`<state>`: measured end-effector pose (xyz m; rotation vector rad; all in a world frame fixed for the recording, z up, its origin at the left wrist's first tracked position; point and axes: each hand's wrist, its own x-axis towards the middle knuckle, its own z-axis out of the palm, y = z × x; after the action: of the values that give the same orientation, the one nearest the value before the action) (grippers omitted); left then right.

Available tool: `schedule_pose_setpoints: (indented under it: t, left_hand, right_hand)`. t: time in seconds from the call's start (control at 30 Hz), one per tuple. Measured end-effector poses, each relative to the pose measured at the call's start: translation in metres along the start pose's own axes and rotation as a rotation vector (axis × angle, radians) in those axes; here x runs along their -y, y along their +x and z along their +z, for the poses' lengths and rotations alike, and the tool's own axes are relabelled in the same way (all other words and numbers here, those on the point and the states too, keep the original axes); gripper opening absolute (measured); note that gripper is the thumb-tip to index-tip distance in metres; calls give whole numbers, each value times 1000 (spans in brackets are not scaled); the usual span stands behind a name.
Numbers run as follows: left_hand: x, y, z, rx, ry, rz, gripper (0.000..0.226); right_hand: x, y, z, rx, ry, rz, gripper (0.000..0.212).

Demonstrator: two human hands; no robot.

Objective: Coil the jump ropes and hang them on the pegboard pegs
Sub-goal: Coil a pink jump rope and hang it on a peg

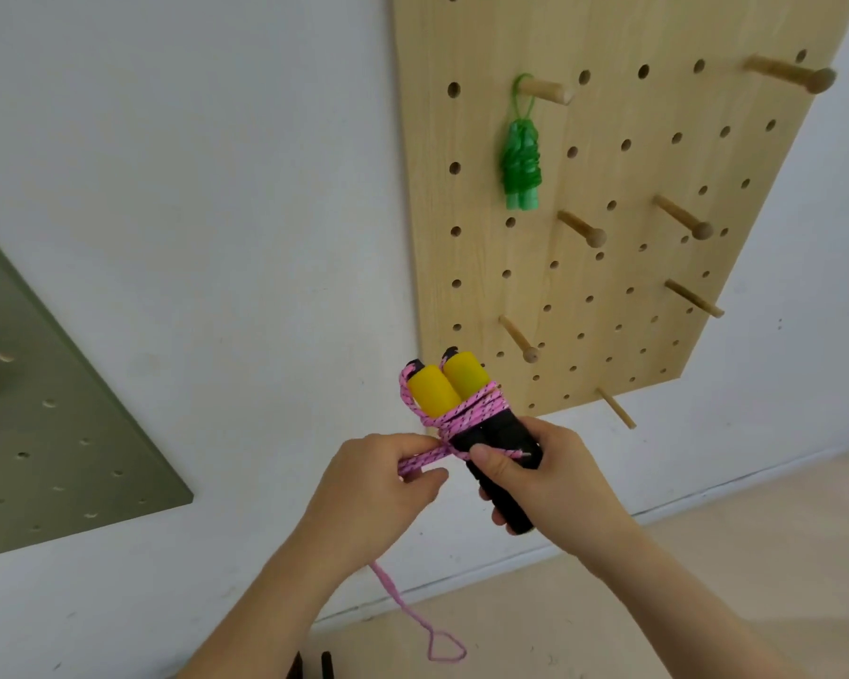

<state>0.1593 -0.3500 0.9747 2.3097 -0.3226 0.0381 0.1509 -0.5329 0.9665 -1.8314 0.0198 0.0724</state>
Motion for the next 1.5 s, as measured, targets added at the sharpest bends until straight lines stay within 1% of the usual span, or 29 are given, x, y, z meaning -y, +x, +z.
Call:
schedule_pose_setpoints:
  t: [0.07,0.1,0.13,0.17,0.23,0.33,0.43,0.5,0.53,0.57,0.6,0.63,0.73,0.8,0.9,1.03,1.1,1.13,1.17,1.2,1.23,1.27,1.3,1.33,1.37,1.4,1.43,1.47,1.5]
  left_hand:
    - [1,-4,-4,-71,461,218,12]
    - [3,-5,-6,-65,641,329,7]
    - [3,-7,-7,-50,747,418,8]
    - [2,-8,-8,-9,812,512,18]
    - [1,-9,-10,24,906,661,28]
    - [-2,-10,-18,28,987,876,24]
    - [-6,-2,-30,42,935,988,20]
    - [-11,8,-41,88,870,1008,18]
    - [-14,14,-46,118,844,990,16]
    - [-16,18,-51,144,798,940,23]
    - [-17,22,-53,172,711,858,30]
    - [-19,23,-54,201,594,744,33]
    - [-20,26,-51,287,281,355,23]
    - [-21,29,-50,347,169,204,16]
    - [-27,35,-59,434,-18,139,9]
    - [-25,45,-60,624,-265,19,9]
    - [-16,46,-56,764,-413,-8,14]
    - [-9,46,-58,785,-494,-17,19]
    - [-4,46,-49,771,-566,-35,20]
    - [-3,45,-34,676,-598,-40,13]
    - [8,49,-28,415,-621,-18,12]
    - [14,48,-28,123,-713,-75,28]
    - [19,48,-14,-126,-943,15,35]
    - [29,46,0,-331,-858,74,25]
    - [31,29,9,-361,-678,39,19]
    - [17,19,20,-174,-534,-70,29]
    - [15,7,30,67,-540,-138,34]
    - [26,-2,25,79,-457,-153,30]
    - [30,-8,26,20,-337,-120,27]
  right_hand:
    - [2,3,-2,-17,-146,-17,21]
    - [3,4,-2,-20,-244,-25,25]
    - [3,5,-3,-19,-344,-30,29]
    - [4,6,-3,-7,-426,-28,32]
    - [7,7,-5,49,-510,-13,36]
    - [20,10,-9,168,-572,-1,40]
    - [35,15,-9,347,-613,61,43]
    - [45,16,-9,491,-668,65,46]
    - [51,15,-8,554,-698,51,47]
    - [56,13,-9,599,-736,31,46]
    - [62,12,-9,629,-784,7,44]
    - [66,12,-10,652,-836,-19,43]
    - [74,15,-12,737,-913,-64,41]
    - [75,17,-14,795,-847,-50,37]
    - [76,19,-22,850,-679,-20,31]
    - [80,17,-33,987,-507,-12,30]
    - [83,18,-38,1039,-435,-43,28]
    - [83,19,-41,1033,-396,-62,28]
    - [81,21,-44,1008,-357,-80,29]
    - [77,22,-46,972,-317,-94,32]
    - [72,23,-47,928,-270,-103,35]
    - [64,23,-47,875,-216,-110,37]
    - [57,22,-45,814,-159,-115,38]
    - [49,21,-42,741,-103,-118,37]
    - [43,19,-39,650,-45,-119,36]
    - [38,18,-37,548,12,-106,36]
    - [33,17,-36,450,68,-73,37]
    - [30,17,-36,368,107,-27,39]
    - [27,17,-37,308,113,19,41]
